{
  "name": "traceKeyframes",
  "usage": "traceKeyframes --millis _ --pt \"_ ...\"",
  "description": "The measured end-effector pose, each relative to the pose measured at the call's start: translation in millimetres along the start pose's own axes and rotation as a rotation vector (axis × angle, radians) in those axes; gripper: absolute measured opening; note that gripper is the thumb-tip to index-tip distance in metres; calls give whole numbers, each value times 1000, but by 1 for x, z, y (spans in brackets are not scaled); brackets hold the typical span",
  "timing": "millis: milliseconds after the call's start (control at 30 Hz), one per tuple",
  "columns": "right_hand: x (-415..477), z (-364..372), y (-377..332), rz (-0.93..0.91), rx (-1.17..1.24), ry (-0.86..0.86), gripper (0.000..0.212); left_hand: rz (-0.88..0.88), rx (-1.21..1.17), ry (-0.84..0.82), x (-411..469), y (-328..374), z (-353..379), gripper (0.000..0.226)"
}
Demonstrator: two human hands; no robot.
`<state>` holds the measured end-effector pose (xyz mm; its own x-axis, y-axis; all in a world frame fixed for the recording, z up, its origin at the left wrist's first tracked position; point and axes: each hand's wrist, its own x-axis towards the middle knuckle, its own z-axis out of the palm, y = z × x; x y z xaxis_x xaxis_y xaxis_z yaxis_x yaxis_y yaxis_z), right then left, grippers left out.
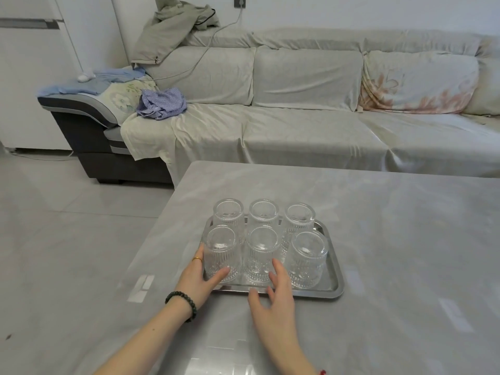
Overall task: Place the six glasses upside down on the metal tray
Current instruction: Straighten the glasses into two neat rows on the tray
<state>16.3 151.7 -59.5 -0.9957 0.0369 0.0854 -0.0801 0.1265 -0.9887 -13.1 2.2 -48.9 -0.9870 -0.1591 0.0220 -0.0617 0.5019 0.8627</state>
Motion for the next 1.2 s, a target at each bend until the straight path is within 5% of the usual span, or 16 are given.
traceKeyframes --millis 133,200,333,933,1200 --pt "8 -48 -20 -232 -54 215 57 -9 -10 6 -5 0 -3 61" --pt "24 -73 -8 -173 -152 276 65 -21 -17 4 -6 -4 -5 68" --pt "39 -82 17 68 -180 115 78 -44 73 -14 -8 -12 -1 70" --pt "45 -102 18 43 -430 53 75 -8 230 -26 -1 -10 -2 56" --pt "44 -137 45 95 -794 -4 65 -65 329 -46 -1 -26 -10 84"
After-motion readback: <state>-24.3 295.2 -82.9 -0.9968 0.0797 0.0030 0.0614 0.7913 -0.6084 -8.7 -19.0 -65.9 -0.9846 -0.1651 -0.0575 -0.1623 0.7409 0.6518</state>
